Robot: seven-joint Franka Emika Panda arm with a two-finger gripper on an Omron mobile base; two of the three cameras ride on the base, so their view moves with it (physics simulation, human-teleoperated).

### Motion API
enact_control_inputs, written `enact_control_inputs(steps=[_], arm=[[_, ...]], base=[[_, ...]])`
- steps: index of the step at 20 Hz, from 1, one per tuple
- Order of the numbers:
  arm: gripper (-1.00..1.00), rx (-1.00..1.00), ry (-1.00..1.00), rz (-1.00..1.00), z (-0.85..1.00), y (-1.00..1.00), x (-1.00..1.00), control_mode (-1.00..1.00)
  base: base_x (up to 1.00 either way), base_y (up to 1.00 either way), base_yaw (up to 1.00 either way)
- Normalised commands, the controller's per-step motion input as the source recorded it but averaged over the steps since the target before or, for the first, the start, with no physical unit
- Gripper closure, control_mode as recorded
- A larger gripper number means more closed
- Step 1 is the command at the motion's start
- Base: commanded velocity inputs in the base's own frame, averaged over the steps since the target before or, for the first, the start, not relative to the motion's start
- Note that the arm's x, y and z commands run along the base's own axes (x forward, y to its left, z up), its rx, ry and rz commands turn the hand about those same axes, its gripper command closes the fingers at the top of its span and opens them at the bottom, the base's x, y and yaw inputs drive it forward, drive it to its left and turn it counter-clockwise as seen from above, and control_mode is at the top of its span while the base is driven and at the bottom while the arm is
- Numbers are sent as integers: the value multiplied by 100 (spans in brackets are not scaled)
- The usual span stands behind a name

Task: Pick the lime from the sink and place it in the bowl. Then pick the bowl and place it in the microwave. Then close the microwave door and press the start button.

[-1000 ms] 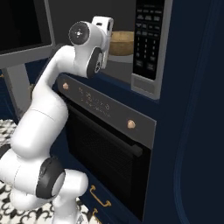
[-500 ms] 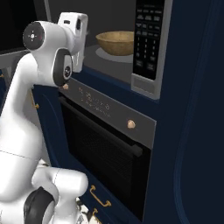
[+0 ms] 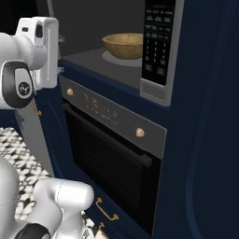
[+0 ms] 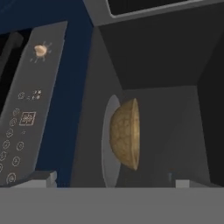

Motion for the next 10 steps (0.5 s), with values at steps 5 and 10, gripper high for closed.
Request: enact_control_inputs(steps=[5,10], arm=[[-100,-3,0,-12,0,54,-72,-100],[-100,3,0,-17,0,70,-54,-100]], base=[[0,0,0],[0,0,0]])
